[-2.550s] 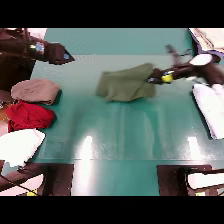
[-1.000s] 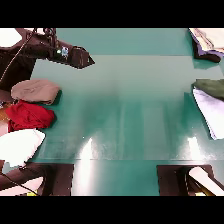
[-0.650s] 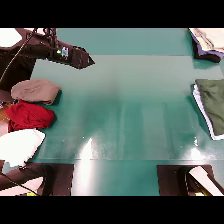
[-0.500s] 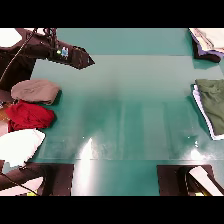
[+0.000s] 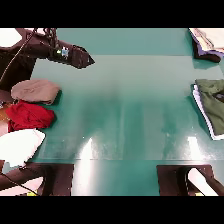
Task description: Fold the shirts.
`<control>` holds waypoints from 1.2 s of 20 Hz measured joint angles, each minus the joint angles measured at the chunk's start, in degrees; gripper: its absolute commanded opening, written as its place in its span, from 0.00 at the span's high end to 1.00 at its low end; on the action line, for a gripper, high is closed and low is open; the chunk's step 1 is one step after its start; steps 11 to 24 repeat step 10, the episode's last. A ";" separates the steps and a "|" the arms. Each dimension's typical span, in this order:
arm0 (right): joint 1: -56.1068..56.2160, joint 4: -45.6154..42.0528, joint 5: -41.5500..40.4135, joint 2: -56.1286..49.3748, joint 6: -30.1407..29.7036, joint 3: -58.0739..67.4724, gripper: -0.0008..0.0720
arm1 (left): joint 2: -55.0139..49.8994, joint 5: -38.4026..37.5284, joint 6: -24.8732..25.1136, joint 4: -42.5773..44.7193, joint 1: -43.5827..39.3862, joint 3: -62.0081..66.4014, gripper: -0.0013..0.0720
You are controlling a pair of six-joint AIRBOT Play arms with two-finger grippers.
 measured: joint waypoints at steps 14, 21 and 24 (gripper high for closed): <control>18.40 1.70 -5.27 0.00 0.00 0.00 0.96 | 0.00 3.54 0.09 -0.04 -0.02 0.00 0.95; 18.40 1.70 -5.27 0.00 0.00 0.00 0.96 | 0.00 3.54 0.09 -0.04 -0.02 0.00 0.95; 18.40 1.70 -5.27 0.00 0.00 0.00 0.96 | 0.00 3.54 0.09 -0.04 -0.02 0.00 0.95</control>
